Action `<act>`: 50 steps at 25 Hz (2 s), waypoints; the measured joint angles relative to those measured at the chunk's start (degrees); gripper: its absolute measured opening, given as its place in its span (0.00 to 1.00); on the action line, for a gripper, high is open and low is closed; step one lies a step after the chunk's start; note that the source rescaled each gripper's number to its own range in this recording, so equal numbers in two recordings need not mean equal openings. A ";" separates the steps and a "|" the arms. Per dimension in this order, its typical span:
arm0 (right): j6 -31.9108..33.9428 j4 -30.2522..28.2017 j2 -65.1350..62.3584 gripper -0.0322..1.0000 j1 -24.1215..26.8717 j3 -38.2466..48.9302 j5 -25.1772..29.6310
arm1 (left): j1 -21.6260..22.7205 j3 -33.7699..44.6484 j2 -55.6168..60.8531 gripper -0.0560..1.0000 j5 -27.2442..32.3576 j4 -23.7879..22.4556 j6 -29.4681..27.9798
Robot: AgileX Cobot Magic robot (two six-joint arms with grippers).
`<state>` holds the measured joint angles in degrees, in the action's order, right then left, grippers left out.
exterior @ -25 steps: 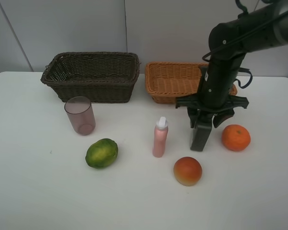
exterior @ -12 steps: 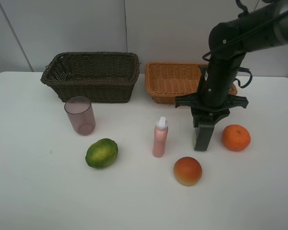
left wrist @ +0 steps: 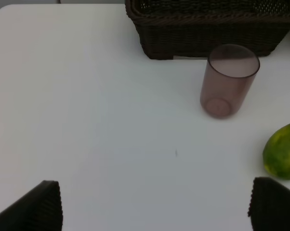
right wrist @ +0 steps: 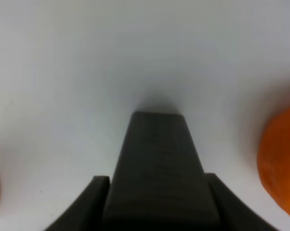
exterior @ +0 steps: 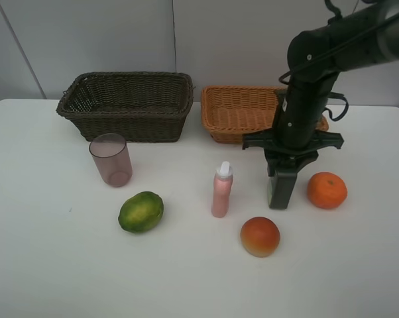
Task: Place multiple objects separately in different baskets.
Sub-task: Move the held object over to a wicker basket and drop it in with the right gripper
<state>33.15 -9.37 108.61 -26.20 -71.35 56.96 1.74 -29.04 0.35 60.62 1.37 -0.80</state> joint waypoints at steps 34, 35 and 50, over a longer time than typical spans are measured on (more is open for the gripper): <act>-19.23 -2.95 18.38 0.13 -14.92 -53.31 -6.88 | 0.00 0.00 0.00 1.00 0.00 0.00 0.00; -19.24 -3.07 19.20 0.13 -14.92 -53.31 -8.50 | 0.00 0.00 0.00 1.00 0.00 0.00 0.00; -17.91 -2.90 30.06 0.13 -11.13 -53.31 -25.77 | 0.00 0.00 0.00 1.00 0.00 0.00 0.00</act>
<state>15.24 -12.27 138.67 -37.33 -124.66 31.18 1.74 -29.04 0.35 60.62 1.37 -0.80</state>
